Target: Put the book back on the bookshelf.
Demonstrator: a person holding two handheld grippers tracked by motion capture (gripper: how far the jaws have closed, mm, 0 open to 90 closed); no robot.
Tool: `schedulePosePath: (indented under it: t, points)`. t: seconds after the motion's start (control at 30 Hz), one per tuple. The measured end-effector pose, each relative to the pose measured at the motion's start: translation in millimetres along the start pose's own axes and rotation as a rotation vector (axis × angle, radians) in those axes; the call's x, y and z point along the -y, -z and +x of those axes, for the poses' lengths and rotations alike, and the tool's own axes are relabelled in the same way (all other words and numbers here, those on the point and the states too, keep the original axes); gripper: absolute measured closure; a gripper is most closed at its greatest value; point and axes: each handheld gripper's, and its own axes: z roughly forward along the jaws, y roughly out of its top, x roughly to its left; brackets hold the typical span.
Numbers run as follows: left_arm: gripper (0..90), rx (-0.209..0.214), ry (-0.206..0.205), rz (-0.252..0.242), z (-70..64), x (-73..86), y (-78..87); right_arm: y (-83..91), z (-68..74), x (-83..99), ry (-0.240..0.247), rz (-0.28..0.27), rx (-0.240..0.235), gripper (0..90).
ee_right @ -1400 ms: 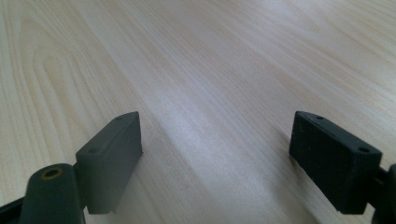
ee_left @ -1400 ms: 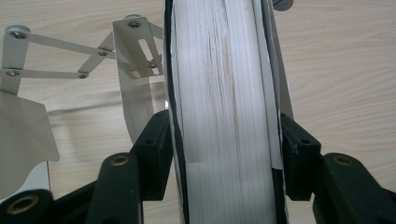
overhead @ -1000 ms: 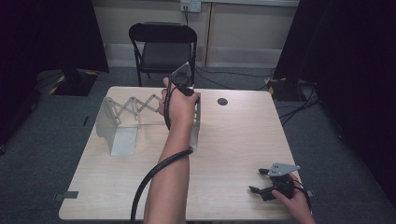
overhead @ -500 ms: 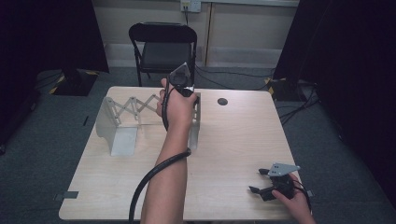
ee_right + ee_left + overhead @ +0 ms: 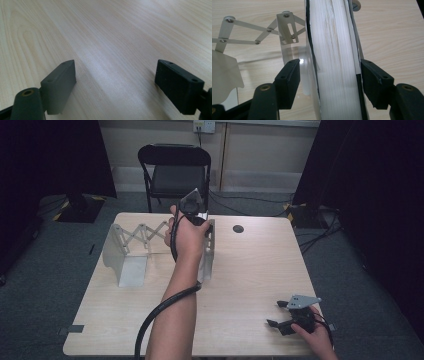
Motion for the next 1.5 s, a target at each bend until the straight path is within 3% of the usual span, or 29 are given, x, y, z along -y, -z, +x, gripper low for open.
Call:
schedulePosePath:
  t: [0.4, 1.5]
  points:
    - [33.8, 0.019, -0.004, -0.008, 2.9, 3.9, 7.1, 0.1, 0.3, 0.1, -0.002, 0.0, 0.002, 16.7]
    - [28.2, 0.095, -0.077, -0.019, 13.5, 22.0, 27.5, 0.1, 0.3, 0.1, -0.002, 0.0, 0.002, 16.7]
